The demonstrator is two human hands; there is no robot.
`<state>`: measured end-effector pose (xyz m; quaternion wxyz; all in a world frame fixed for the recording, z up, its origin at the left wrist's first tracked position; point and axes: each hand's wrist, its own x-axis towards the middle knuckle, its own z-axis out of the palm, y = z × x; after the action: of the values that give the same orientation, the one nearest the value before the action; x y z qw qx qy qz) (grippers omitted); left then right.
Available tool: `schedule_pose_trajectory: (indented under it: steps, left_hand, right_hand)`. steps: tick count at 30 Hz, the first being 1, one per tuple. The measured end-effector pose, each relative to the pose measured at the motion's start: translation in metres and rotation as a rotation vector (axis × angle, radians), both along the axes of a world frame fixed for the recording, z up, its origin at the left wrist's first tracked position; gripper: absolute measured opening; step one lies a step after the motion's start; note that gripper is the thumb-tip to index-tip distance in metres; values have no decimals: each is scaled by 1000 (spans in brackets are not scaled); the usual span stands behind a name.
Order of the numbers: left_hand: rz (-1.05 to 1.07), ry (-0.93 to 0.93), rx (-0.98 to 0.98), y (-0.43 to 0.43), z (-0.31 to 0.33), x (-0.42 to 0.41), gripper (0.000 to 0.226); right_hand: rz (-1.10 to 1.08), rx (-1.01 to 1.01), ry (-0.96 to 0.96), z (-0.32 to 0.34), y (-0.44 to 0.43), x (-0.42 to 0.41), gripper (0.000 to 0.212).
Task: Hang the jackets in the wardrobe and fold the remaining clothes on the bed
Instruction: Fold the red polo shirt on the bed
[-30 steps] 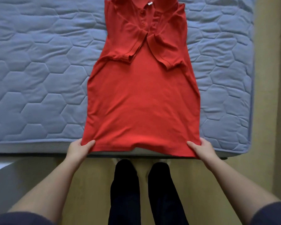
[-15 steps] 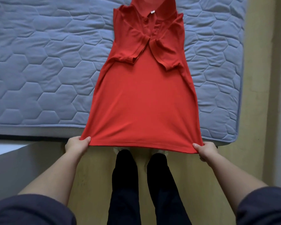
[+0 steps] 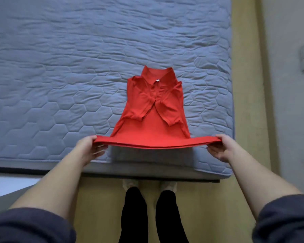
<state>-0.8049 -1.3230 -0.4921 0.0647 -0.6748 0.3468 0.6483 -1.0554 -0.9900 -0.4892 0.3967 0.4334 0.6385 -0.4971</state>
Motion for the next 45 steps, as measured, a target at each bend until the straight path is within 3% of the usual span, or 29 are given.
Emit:
schedule_pose_trajectory:
  steps: [4,7,10,12,17,22,25,28,32,35,38,45]
  left_hand:
    - [47,292,-118,-55,37,-108,30]
    - [-48,485,-209,-75,50,-174,23]
    - [-195,372,-313,-64,27,-199,32]
    - [-264,250,-328,-45,-2,-192,25]
    - [-486,-70,-349,-16,-88,-143,36]
    - [-485,-148,-455,-29,-166,-131,53]
    - [-263,-80,-465,-35,-201,-138,62]
    - [30,-32,-359,-37,-225,-149,57]
    - [172,-1,-282,-33,-238,-153,43]
    - [169,32,-296,-32,-235,-142,25]
    - [129,20,-325,-32,-232,-118,37]
    - [-37,-279,-266,9,-237,-33,41]
  right_hand:
    - [-72,-203,242,33,-61,-87,27]
    - [10,-311,410,41,-98,-131,19]
    - [226,-189,458,19,-114,-129,37]
    - [360,-43,464,-10,-113,-104,38]
    - [660,202,363,-105,-89,-48,42]
    - [556,362,431,-180,-82,-57,67]
    - [309,253,362,-210,-83,-63,73]
    - [78,9,201,-230,-92,-62,49]
    - [23,-49,200,-249,-94,-58,24]
    - [-3,14,235,-249,-86,-53,17]
    - [6,72,257,-240,-70,-42,20]
    - [53,163,121,-229,-14,33,19]
